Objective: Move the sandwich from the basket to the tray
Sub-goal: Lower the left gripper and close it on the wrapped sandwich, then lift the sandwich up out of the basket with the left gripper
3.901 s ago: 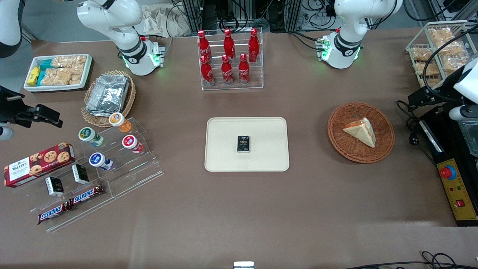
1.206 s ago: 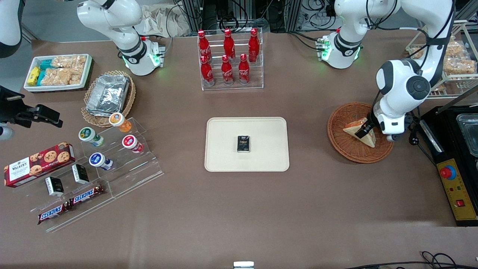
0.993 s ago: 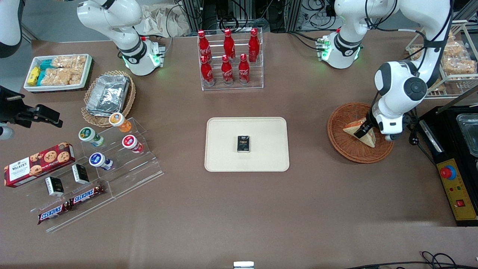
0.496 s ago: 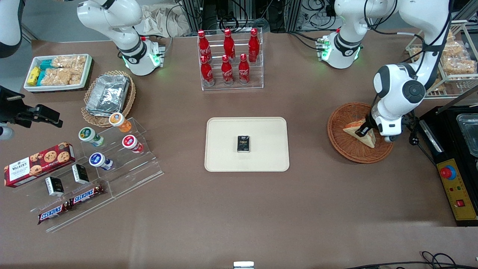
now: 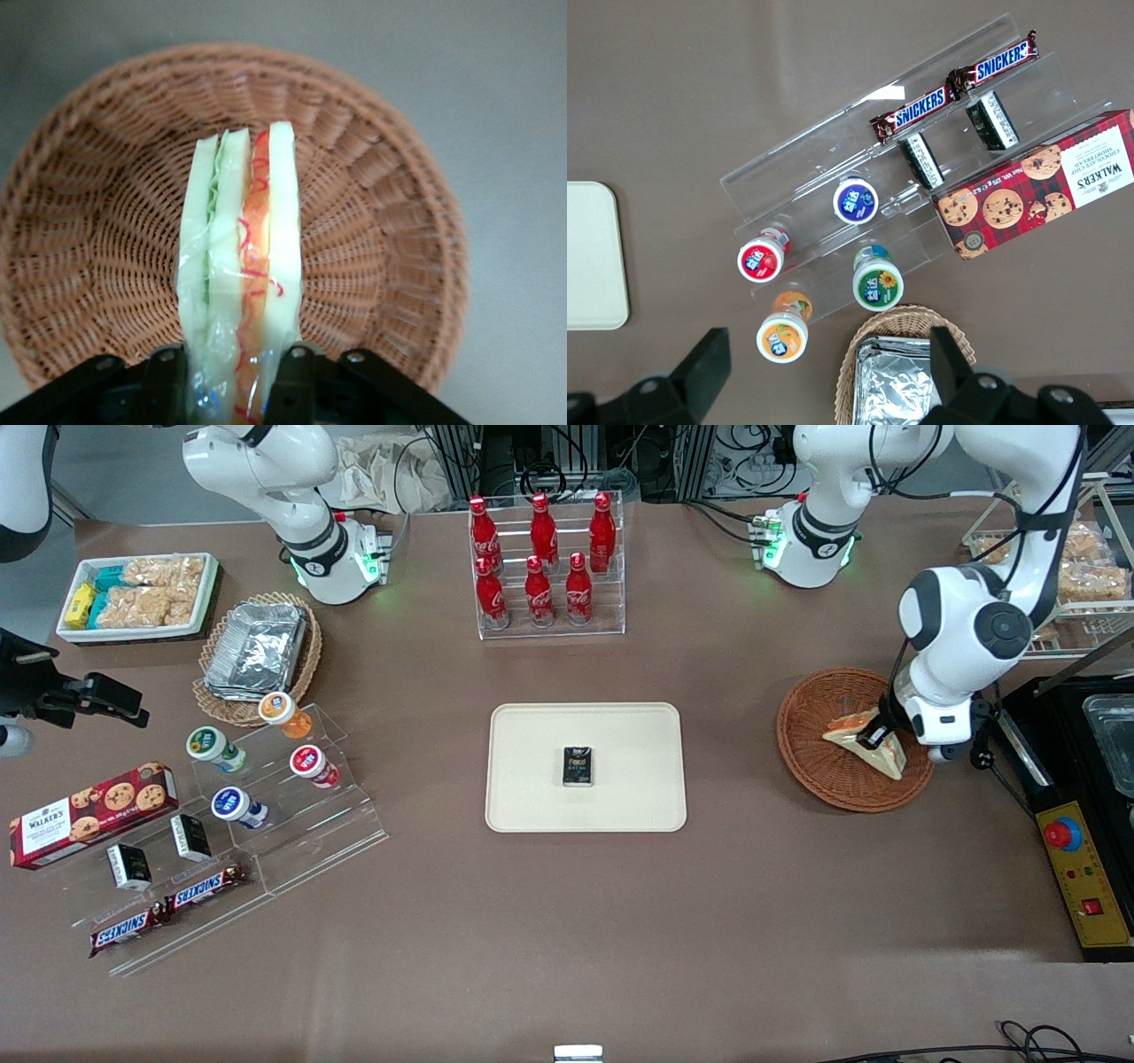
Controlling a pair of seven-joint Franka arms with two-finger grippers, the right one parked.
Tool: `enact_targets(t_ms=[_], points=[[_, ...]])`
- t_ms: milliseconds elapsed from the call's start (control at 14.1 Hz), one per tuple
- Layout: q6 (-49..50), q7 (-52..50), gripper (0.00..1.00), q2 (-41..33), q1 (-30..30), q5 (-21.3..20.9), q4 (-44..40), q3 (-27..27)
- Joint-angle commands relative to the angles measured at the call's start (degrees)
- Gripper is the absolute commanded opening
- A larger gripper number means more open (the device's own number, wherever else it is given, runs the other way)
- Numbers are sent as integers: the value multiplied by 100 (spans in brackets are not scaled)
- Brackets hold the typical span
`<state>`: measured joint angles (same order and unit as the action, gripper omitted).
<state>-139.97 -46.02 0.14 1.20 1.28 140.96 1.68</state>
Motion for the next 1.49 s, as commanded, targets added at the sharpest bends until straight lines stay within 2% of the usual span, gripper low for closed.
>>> enact_targets(t_ms=[0, 284, 780, 922, 1064, 1418], points=[[1152, 276, 0, -260, -6, -40, -768, 16], [3262, 786, 0, -129, -23, -40, -2631, 34], [5074, 2209, 0, 29, 55, -40, -4654, -89], [5356, 2439, 0, 117, 64, -101, -4998, -395], [5463, 2466, 0, 205, 64, -399, -5157, -895], [5490, 2501, 0, 433, 73, -636, -5192, -2099]])
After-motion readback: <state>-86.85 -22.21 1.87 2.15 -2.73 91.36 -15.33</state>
